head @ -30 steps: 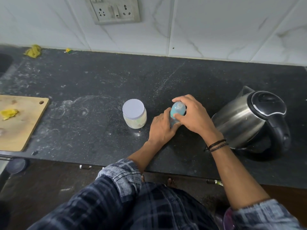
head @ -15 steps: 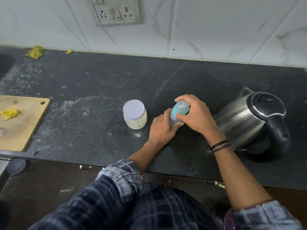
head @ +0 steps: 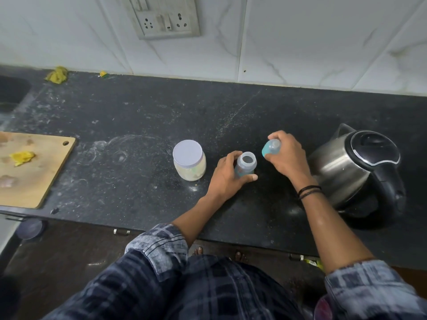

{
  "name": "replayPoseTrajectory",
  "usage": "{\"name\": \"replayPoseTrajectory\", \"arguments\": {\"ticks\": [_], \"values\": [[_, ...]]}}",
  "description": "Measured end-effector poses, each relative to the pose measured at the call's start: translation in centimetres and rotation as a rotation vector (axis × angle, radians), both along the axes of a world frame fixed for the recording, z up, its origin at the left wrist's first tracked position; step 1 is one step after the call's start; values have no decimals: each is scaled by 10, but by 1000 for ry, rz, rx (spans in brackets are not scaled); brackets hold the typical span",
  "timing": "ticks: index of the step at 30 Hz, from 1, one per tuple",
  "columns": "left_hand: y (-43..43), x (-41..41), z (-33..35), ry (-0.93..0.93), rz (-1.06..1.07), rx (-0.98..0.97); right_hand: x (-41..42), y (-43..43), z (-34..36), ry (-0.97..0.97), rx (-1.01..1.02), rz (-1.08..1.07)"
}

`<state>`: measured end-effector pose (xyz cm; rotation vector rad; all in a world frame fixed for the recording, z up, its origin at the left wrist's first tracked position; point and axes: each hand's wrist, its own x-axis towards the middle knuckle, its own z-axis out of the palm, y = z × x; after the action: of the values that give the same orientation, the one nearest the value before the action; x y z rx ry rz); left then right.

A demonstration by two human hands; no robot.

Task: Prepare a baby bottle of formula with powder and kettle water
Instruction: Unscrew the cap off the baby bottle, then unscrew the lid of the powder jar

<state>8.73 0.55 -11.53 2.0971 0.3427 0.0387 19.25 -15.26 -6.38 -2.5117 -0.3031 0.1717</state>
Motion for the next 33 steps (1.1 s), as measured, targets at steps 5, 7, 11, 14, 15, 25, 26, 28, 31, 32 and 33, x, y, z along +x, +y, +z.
{"name": "replayPoseTrajectory", "arguments": {"ticks": [5, 7, 11, 14, 15, 25, 26, 28, 31, 32, 33], "values": [[2, -11, 4, -87, -4, 22, 1, 3, -22, 63, -110, 83], [4, -16, 8, -149, 23, 48, 0, 3, -26, 77, -125, 89], [7, -25, 28, -339, 114, 16, -1, 3, -32, 104, -133, 91], [7, -32, 57, -492, 205, -55, 0, 1, -32, 126, -132, 105], [9, -34, 67, -543, 242, -70, 0, 0, -30, 134, -128, 107], [56, -62, 45, -559, 569, 6, -16, 18, 35, -221, 147, 52], [58, -65, 36, -524, 576, 14, -22, 25, 42, -260, 188, 75], [61, -70, 21, -475, 583, 30, -35, 41, 51, -313, 257, 155], [63, -77, 6, -436, 563, -14, -54, 69, 51, -280, 254, 327], [64, -79, 3, -418, 557, -43, -59, 79, 50, -244, 212, 386], [64, -81, 0, -390, 553, -71, -63, 89, 49, -206, 154, 442]]}}
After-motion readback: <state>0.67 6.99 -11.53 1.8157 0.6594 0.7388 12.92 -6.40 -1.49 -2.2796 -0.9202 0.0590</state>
